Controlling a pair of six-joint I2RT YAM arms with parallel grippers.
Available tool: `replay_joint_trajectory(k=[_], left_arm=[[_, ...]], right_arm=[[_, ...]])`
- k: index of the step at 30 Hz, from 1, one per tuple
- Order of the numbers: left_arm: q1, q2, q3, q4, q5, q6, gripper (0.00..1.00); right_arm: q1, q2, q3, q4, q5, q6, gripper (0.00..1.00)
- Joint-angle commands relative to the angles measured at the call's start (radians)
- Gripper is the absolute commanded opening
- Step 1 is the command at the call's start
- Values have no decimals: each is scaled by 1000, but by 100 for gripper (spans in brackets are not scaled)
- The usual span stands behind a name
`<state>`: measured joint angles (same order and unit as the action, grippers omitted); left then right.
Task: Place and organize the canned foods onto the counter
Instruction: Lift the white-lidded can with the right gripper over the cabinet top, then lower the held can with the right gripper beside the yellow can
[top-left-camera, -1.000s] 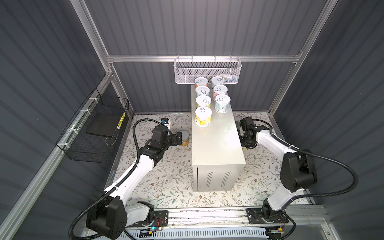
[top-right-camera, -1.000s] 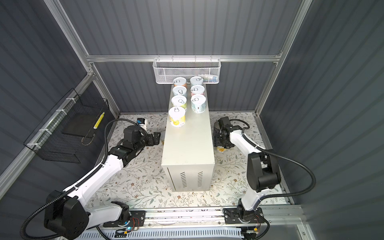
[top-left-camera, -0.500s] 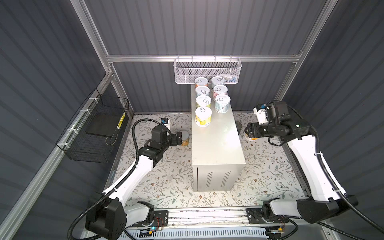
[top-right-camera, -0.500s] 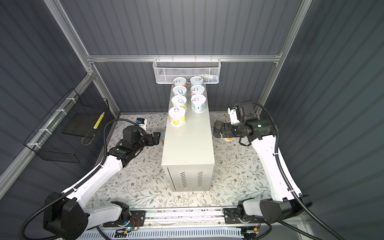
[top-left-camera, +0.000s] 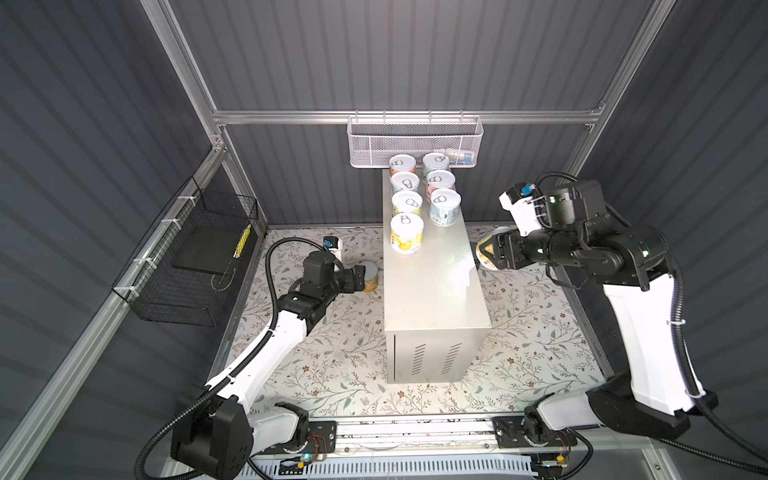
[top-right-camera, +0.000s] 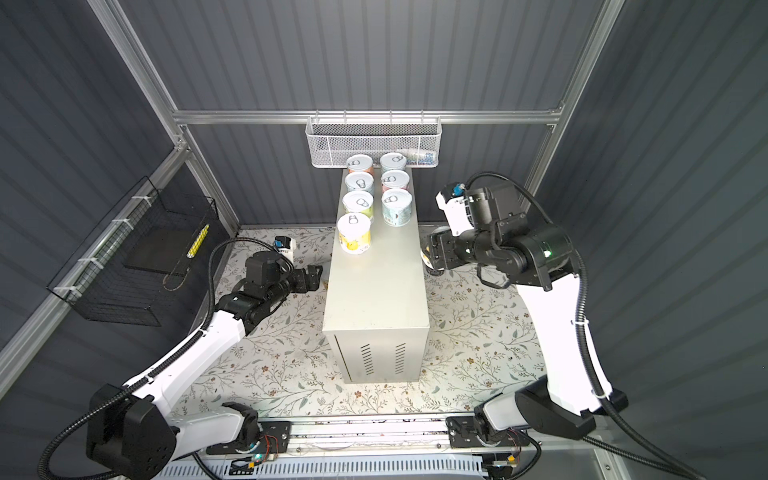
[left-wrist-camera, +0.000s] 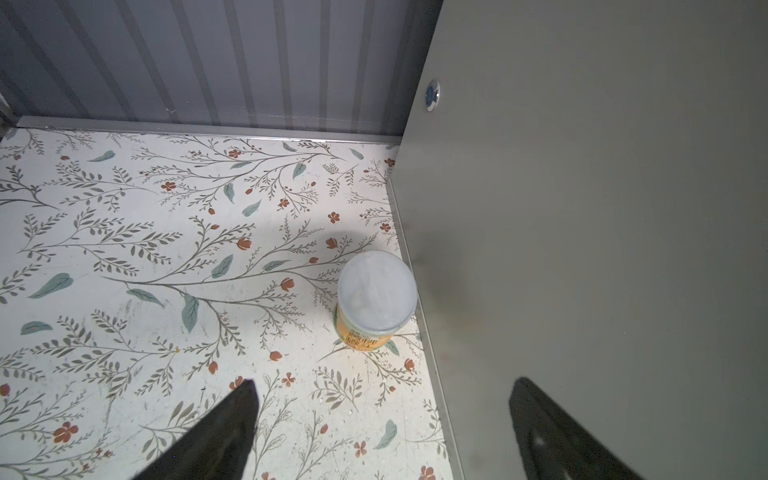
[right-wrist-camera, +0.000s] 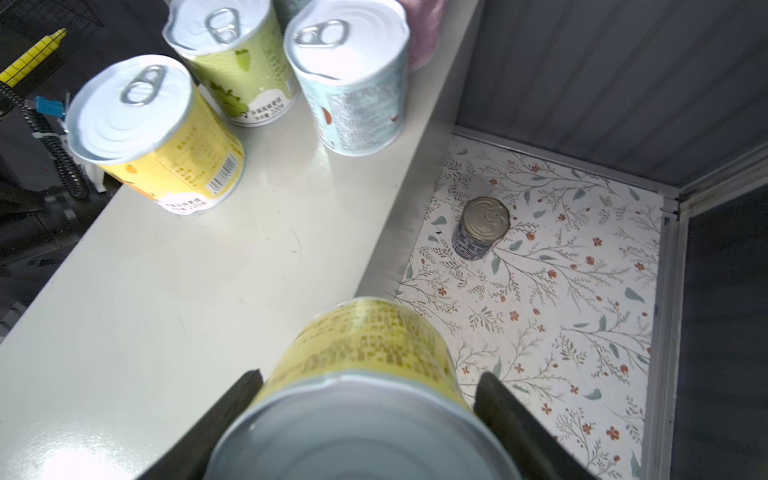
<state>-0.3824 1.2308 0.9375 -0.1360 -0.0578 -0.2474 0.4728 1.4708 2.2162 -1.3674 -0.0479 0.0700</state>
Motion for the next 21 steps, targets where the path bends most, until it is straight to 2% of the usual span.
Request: replay_joint_trajectory(k=[1, 6, 14, 19, 21], left_arm=[[2, 0, 20, -22, 21, 17, 95], [2, -2, 20, -25, 13, 19, 95], [2, -7, 14, -26, 8, 22, 95], [2, -2, 18, -25, 10, 22, 95], [2, -3, 18, -24, 9, 21, 95]], right_arm=[[50, 66, 110, -19, 45, -2, 0], [124, 191, 287, -84, 88, -3, 0], [159, 256, 301, -79, 95, -3, 0], [171, 277, 298, -74, 100, 2, 36], [175, 285, 295, -72, 109, 1, 43]])
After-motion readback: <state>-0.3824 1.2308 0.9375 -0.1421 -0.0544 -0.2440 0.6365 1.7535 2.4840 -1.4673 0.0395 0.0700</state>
